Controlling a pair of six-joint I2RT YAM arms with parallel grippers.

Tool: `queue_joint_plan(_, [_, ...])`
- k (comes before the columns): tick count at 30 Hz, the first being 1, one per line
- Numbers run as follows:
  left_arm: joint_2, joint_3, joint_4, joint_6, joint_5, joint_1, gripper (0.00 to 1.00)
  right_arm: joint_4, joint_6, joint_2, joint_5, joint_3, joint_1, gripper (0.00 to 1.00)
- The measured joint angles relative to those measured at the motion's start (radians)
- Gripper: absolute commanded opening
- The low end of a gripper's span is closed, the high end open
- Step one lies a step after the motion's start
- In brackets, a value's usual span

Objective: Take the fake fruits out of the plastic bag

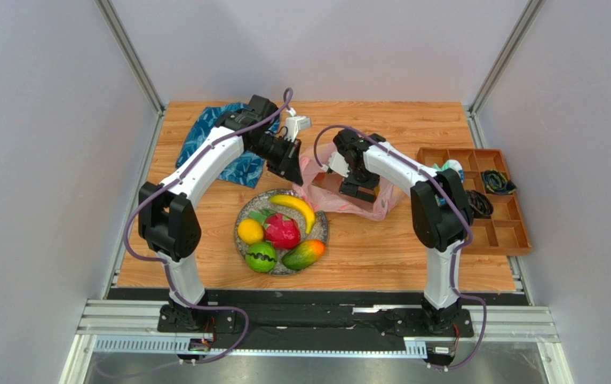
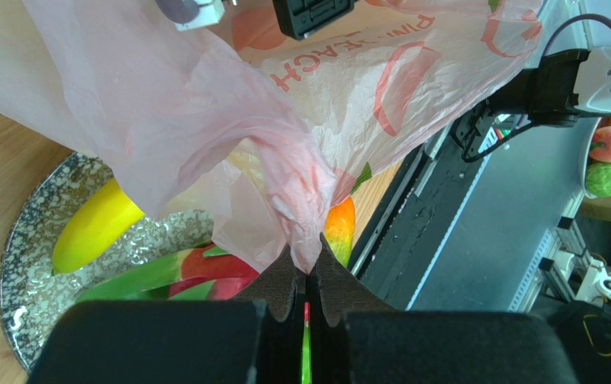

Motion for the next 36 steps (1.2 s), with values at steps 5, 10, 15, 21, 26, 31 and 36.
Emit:
queue_joint_plan(5, [-0.013,-0.002,0.0,0.006,-0.003,0.0,0.0,-0.019,0.001,0.056,0.091,0.0,-0.008,0.83])
queue_joint_plan(10, [-0.013,-0.002,-0.001,0.006,-0.007,0.0,0.0,-0.035,0.02,0.122,0.154,0.029,-0.024,0.5])
queue_joint_plan(15, [-0.013,-0.002,-0.001,0.006,-0.007,0.0,0.0,-0.089,0.051,0.124,0.126,0.107,-0.037,0.42])
queue_joint_plan(21, [-0.01,0.018,-0.005,0.006,-0.007,0.0,0.0,-0.181,0.065,0.088,0.011,0.234,-0.022,0.38])
queue_joint_plan(26, [0.004,0.048,-0.003,0.005,-0.006,0.0,0.0,-0.228,0.078,0.006,-0.074,0.294,0.02,0.35])
queue_joint_plan(31, [0.009,0.068,0.002,0.005,0.001,0.002,0.0,-0.288,0.109,-0.056,-0.158,0.319,0.032,0.53])
queue_joint_plan(36, [0.019,0.069,0.0,0.002,0.001,0.0,0.0,-0.249,0.077,-0.127,-0.166,0.196,0.025,0.75])
